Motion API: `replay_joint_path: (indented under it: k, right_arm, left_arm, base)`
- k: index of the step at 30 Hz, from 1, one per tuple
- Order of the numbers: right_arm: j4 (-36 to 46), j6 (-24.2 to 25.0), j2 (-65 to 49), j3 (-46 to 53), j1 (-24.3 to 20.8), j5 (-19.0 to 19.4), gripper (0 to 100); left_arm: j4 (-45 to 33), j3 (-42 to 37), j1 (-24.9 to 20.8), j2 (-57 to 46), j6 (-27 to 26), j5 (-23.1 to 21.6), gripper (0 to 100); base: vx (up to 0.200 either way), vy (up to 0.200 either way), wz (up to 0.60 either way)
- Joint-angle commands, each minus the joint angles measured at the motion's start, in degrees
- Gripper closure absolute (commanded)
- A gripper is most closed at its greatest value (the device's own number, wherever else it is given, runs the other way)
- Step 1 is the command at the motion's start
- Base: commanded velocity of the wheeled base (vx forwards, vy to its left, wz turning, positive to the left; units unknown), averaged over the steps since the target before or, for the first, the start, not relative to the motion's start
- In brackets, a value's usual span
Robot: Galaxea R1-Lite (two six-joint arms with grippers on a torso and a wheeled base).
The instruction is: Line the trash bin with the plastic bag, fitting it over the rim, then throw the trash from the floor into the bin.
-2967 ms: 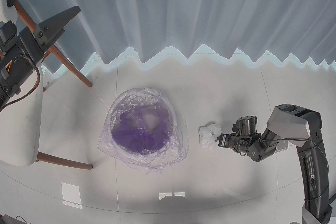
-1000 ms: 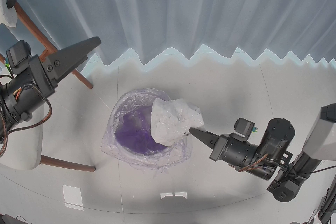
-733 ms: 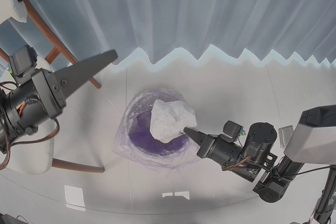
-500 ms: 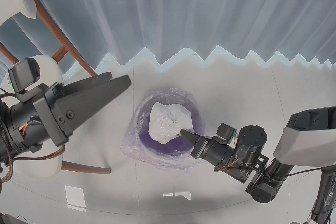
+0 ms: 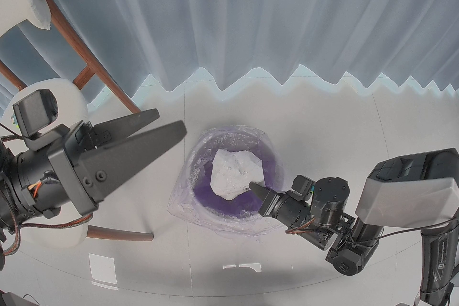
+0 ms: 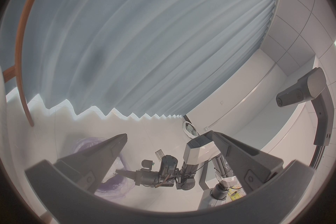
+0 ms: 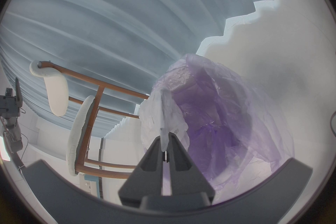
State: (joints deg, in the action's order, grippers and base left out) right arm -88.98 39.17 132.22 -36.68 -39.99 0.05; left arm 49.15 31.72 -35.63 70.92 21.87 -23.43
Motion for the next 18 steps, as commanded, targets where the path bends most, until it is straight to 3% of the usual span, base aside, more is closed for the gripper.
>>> replay_joint_path:
  k: [1, 5, 6, 18]
  right_arm:
    - [-1.0, -0.1, 2.3, -0.5, 0.1, -0.1, 100]
    - [-1.0, 0.1, 3.1, -1.4, 0.1, -1.0, 100]
    - [-1.0, 0.3, 3.0, -1.6, 0.2, -1.4, 0]
    - [-1.0, 2.6, 2.5, -1.6, 0.4, -2.1, 0]
  left_arm:
    - [0.0, -0.2, -0.1, 0.0, 0.0, 0.0, 0]
    - [0.0, -0.3, -0.3, 0.2, -0.1, -0.1, 0]
    - [0.0, -0.3, -0.6, 0.2, -0.1, -0.1, 0]
    - [0.0, -0.3, -0.8, 0.2, -0.1, -0.1, 0]
  base:
    - [0.0, 0.0, 0.0]
    - [0.0, 0.0, 0.0]
    - [0.0, 0.0, 0.0]
    - [0.0, 0.0, 0.0]
